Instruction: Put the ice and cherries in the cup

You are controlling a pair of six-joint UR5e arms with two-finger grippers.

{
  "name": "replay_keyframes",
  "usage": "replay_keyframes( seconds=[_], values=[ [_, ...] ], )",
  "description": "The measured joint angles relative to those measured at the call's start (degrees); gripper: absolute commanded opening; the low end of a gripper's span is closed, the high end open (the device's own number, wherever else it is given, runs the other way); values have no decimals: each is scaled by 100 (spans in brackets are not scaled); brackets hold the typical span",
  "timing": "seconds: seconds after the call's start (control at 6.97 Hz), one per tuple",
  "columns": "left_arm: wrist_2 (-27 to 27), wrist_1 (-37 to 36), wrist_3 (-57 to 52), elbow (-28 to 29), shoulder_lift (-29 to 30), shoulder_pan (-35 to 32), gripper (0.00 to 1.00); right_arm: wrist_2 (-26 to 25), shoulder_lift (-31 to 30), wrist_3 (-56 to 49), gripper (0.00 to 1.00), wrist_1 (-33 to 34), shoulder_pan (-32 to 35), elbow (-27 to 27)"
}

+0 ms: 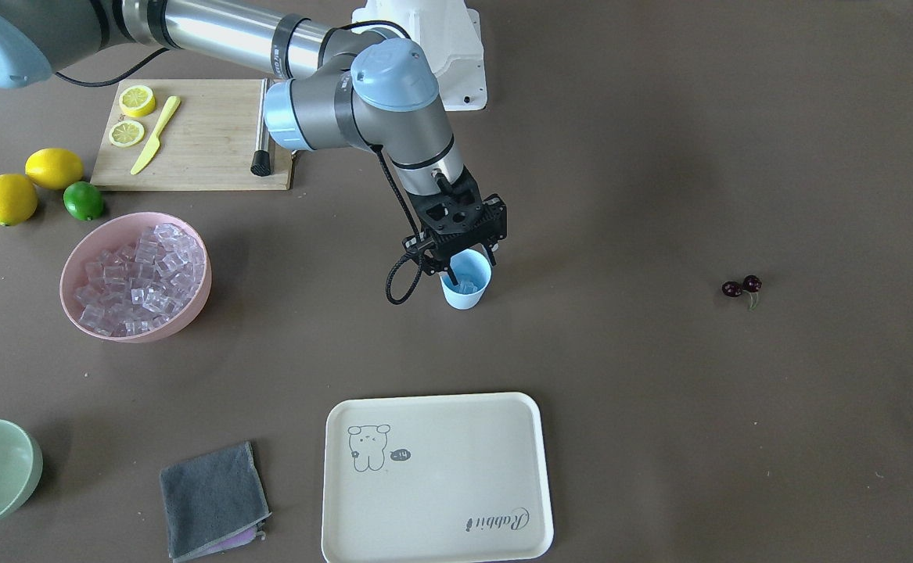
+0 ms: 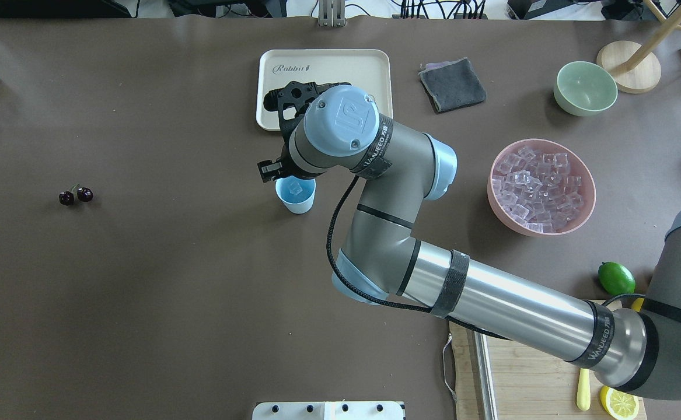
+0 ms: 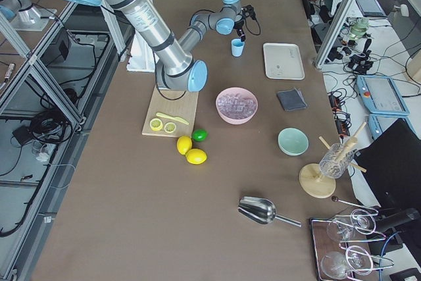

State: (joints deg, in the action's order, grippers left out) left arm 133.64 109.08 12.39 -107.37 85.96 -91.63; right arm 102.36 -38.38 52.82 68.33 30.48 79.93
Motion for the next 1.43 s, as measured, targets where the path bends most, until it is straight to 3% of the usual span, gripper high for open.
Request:
replay_keyframes(
  seconds=[0.29,0.43,0.86,1.15,1.43],
  values=[
    [3,-39,106,3,118,4,98,277,-59,-58,100,18,165,119],
    [6,-54,454,-3,226,74,98,733,-166,-126,100,51,475,206],
    [-14,-44,1369,13,659,616,98,2281,-980,-240,100,142,1866,655],
    [-171,-40,2023,175,1158,1302,98,2896,-1706,-293,100,288,2795,1088],
    [-516,-28,2182,305,1320,1888,98,3470,-2399,-1162,100,403,3823,1261]
  ],
)
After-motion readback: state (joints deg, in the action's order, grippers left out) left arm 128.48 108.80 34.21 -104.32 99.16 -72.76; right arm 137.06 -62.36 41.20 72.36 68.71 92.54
